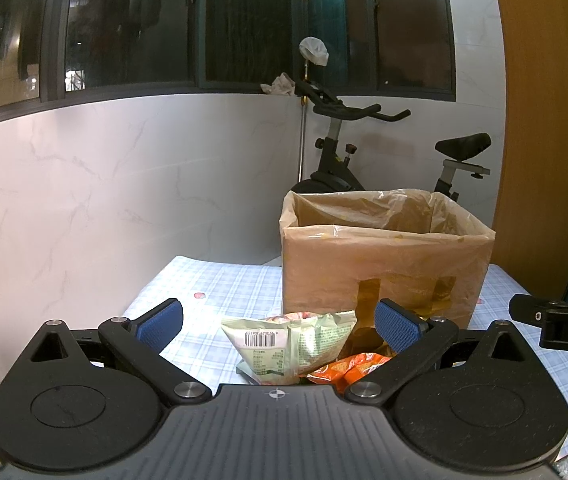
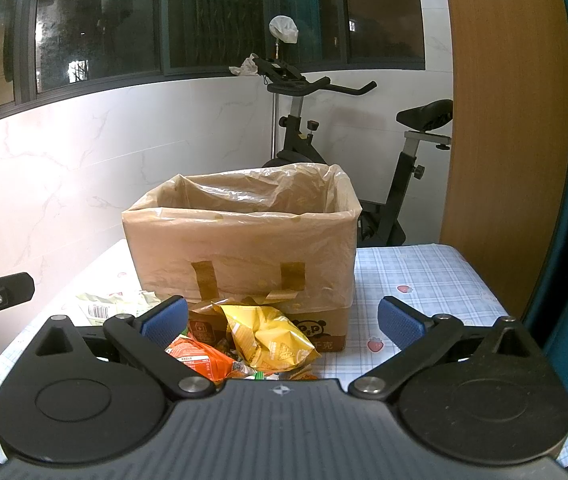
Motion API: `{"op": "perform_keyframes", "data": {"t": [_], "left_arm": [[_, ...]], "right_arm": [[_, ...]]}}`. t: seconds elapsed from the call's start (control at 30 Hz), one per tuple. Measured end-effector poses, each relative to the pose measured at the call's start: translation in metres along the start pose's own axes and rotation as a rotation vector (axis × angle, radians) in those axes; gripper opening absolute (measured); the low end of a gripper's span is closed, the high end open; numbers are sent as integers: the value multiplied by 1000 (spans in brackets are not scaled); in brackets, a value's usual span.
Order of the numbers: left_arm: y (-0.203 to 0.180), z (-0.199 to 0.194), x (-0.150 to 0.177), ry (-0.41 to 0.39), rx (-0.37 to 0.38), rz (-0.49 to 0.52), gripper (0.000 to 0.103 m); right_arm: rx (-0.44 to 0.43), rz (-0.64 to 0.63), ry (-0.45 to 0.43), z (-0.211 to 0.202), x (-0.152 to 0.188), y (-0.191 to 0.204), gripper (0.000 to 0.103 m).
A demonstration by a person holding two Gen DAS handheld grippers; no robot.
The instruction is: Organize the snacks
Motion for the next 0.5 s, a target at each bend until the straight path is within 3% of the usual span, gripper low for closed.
{"op": "perform_keyframes", "data": {"t": [0.5], "left_arm": [[-1,0,1,4,1,-5,103]], "right_arm": [[1,-1,1,1,0,0,103]]}}
Point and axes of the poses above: each gripper's, at about its wrist camera, not at the fingertips, and z roughly the way its jaws point, y to its left, x to its underside, the point moved 6 cm from there along z, roughly the way its jaws point, and after that the axes turned 6 degrees about -z, right-handed, at the moved point
